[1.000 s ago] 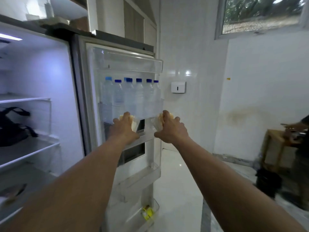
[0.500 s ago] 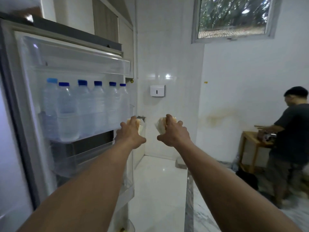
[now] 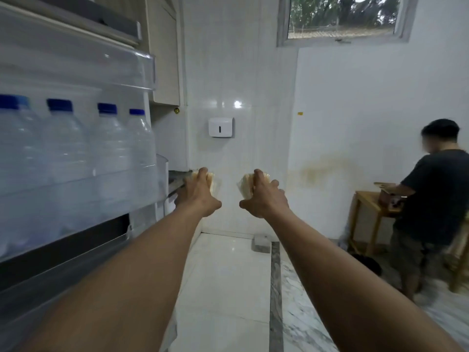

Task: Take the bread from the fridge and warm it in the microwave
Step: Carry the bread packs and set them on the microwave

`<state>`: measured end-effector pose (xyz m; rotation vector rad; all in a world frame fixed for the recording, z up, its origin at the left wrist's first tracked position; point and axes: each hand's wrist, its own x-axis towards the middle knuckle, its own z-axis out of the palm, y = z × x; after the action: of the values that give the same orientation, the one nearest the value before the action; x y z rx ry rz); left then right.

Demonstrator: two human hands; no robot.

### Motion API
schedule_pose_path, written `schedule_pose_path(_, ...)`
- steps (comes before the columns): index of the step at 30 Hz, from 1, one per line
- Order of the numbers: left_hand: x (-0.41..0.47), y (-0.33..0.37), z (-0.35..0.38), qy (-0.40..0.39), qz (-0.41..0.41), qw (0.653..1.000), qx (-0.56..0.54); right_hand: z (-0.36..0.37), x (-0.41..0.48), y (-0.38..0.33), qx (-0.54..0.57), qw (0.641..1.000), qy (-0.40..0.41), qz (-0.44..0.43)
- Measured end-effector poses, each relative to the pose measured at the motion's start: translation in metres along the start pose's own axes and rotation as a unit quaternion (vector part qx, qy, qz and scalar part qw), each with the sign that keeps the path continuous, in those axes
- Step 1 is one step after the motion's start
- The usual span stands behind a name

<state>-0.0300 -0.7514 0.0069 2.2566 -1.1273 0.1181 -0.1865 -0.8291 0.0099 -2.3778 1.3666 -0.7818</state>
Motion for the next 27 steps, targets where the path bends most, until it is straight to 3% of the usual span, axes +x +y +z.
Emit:
schedule_pose_path(16, 0.186, 0.011, 0.107, -0.006, -0.007, 1.0, -0.006, 0.058, 0.188, 0.037, -0.004, 0.999, 0.013, 0.035)
schedule_pose_path(27, 0.339, 0.03, 0.169, 0.045, -0.087, 0.995, -0.014, 0.1, 0.376, 0.069, 0.018, 0.998, -0.022, -0.062)
